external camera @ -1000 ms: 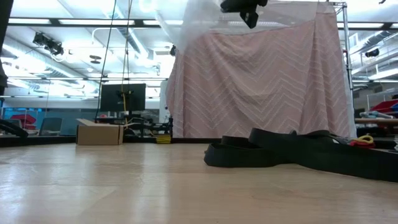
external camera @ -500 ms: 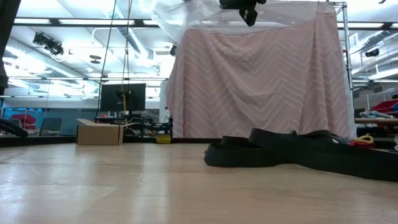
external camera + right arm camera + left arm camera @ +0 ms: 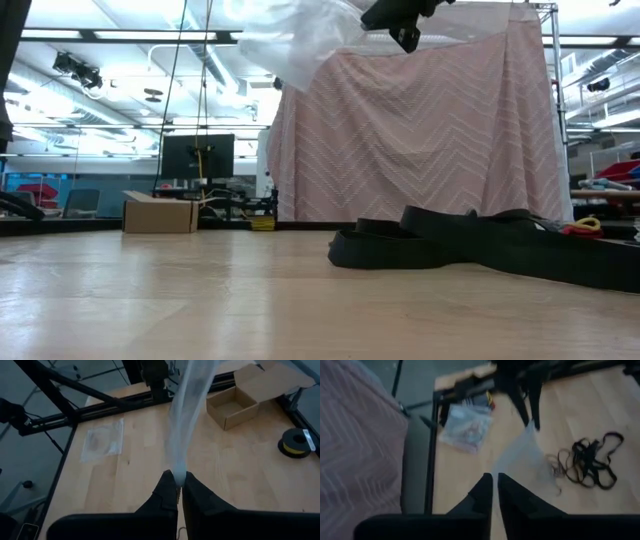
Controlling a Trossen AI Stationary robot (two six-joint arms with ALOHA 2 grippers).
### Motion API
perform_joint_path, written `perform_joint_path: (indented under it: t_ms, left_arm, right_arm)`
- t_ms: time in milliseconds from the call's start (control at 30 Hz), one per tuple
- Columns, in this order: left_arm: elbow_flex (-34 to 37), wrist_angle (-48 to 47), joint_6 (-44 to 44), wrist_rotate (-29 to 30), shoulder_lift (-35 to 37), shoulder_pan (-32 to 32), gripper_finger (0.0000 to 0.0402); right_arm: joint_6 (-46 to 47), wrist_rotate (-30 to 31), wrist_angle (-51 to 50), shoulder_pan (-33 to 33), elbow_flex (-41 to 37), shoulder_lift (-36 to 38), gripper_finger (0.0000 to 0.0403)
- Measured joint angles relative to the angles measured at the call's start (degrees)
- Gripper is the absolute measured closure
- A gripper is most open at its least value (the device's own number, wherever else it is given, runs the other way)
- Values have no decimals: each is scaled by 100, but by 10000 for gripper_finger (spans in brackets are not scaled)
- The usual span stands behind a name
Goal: Sort rubber bands
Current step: Open the transparent zip bag
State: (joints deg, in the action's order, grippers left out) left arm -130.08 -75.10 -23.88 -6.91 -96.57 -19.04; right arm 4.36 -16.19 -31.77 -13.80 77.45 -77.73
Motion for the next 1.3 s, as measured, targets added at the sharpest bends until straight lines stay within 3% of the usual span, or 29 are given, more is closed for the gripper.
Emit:
perform_joint_path:
  t_ms: [367,567,800,1033,1300]
  left_arm:
    - [2,-270,274,-602,4,-512,225]
    - [2,-254,295,-1035,-24,-569,200]
    - [113,-309,571,-1571,-78,-569,251]
    - [541,-116,597,-1631,-94,-509,382]
    - [1183,577,590,-1611,-89,-209,398]
  right_arm:
    - [-7,-100,0,0,-4,0,403]
    - [-33,-140,0,-2,-4,0,403]
    - [-44,-138,49,-63,-7,0,403]
    - [-46,-151,138,-76,-9,2,403]
    - [-48,-157,427,-138,-9,2,403]
